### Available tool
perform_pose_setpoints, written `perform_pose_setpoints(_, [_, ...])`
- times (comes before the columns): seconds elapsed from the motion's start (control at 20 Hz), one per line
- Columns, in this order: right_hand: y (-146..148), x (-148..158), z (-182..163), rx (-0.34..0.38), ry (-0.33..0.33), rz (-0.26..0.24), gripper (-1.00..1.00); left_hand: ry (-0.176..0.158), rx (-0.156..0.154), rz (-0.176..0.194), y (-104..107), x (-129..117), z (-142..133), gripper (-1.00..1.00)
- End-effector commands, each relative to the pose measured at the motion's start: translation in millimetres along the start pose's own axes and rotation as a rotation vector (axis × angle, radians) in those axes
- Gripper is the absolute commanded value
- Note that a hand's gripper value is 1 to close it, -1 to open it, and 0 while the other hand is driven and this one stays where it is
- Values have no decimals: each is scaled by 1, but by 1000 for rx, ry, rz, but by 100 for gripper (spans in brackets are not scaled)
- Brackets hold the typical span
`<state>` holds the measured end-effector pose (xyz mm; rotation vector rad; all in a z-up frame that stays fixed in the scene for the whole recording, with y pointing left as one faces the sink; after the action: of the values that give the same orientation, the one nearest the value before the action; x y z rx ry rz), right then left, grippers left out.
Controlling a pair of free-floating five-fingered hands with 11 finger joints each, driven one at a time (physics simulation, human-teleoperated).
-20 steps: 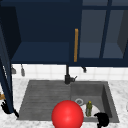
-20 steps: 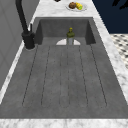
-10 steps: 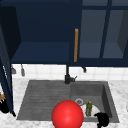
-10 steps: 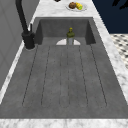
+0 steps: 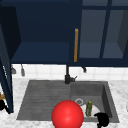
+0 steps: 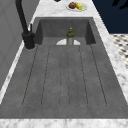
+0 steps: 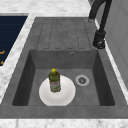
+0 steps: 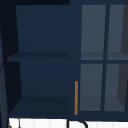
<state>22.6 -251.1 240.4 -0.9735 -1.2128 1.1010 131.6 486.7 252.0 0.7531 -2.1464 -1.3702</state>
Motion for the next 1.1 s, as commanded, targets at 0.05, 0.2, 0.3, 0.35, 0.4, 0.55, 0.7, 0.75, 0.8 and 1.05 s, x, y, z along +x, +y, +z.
perform_pose_setpoints(0.05, [0,0,0,0,0,0,0,-90,-42,5,22,0,-2,-100])
perform_pose_setpoints(0.2, [0,0,0,0,0,0,0,-89,-61,17,35,2,-3,-100])
perform_pose_setpoints(0.3, [0,0,0,0,0,0,0,-88,-69,21,43,3,-4,-100])
perform_pose_setpoints(0.35, [0,0,0,0,0,0,0,-88,-76,20,48,5,-4,-100])
perform_pose_setpoints(0.4, [0,0,0,0,0,0,0,-89,-76,20,52,6,-4,-100])
perform_pose_setpoints(0.55, [0,0,0,0,0,0,0,-89,-76,18,65,8,-5,-100])
perform_pose_setpoints(0.7, [0,0,0,0,0,0,0,-79,-89,8,76,10,-4,-100])
perform_pose_setpoints(0.75, [0,0,0,0,0,0,0,-66,-98,15,81,11,-4,-100])
perform_pose_setpoints(0.8, [0,0,0,0,0,0,0,-57,-101,16,85,12,-3,-100])
perform_pose_setpoints(1.05, [0,0,0,0,0,0,0,-51,-95,1,110,28,0,-100])
